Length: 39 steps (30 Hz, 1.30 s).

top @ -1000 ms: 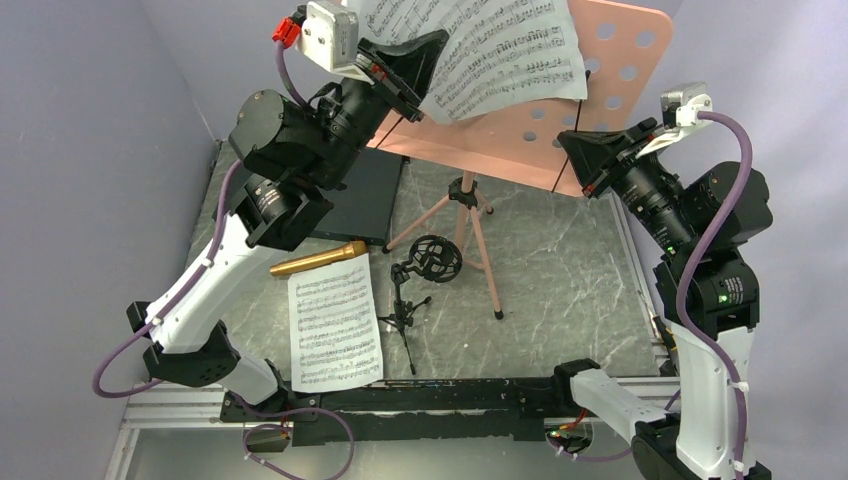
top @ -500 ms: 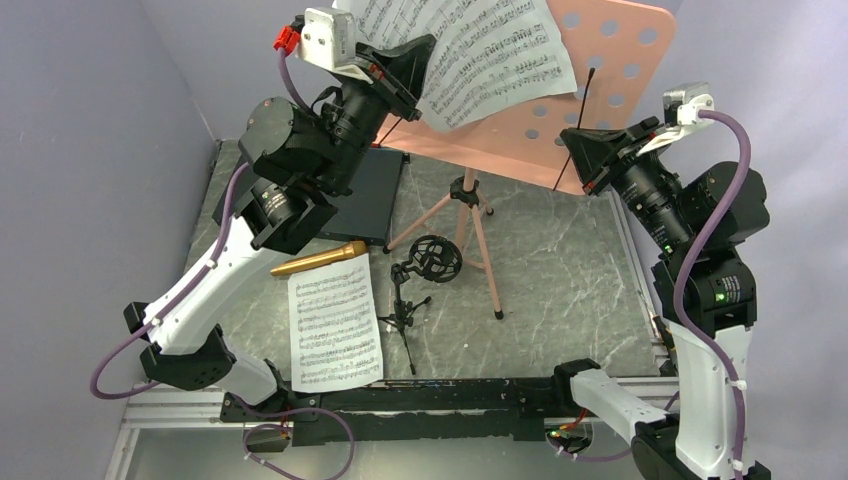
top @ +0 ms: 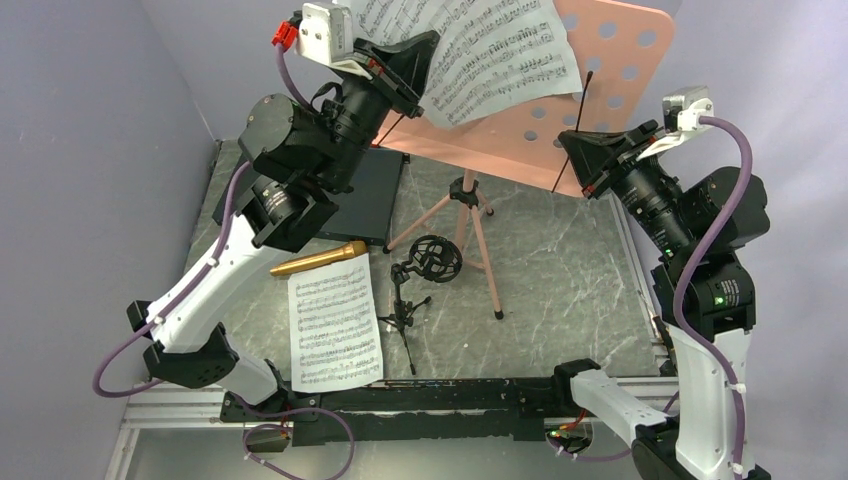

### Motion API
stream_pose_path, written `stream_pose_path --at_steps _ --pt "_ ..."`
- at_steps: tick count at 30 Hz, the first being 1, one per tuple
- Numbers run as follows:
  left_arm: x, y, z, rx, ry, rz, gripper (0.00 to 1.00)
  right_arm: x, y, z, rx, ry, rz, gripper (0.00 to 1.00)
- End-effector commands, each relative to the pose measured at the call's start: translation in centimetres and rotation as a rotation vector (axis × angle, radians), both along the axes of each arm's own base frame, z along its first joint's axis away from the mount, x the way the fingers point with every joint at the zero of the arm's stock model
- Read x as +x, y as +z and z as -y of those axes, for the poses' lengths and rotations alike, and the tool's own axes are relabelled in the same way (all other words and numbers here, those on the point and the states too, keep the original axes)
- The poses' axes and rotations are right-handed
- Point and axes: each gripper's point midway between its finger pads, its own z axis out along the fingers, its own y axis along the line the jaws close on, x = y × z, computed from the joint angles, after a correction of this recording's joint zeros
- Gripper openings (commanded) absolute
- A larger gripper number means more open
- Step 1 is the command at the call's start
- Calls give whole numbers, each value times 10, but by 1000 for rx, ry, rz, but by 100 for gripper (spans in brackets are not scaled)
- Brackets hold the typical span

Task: Set up the instrument practice props

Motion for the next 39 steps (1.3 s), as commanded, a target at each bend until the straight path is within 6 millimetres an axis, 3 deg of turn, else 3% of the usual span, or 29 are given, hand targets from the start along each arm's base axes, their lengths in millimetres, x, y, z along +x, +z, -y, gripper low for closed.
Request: stream_pose_path --at_steps 1,16,25,34,39 --pt "-5 12 0 -48 -31 5 3 -19 27 -3 10 42 125 0" --pt "-10 3 21 -30 -118 8 3 -11 23 -4 16 35 96 0" --pt "-12 5 -17 -145 -40 -19 3 -14 23 -1 35 21 106 0" --pt "-2 -7 -47 -218 73 -104 3 -15 24 1 47 15 111 0" --pt "-2 -10 -36 -218 28 -116 3 -14 23 0 44 15 105 0"
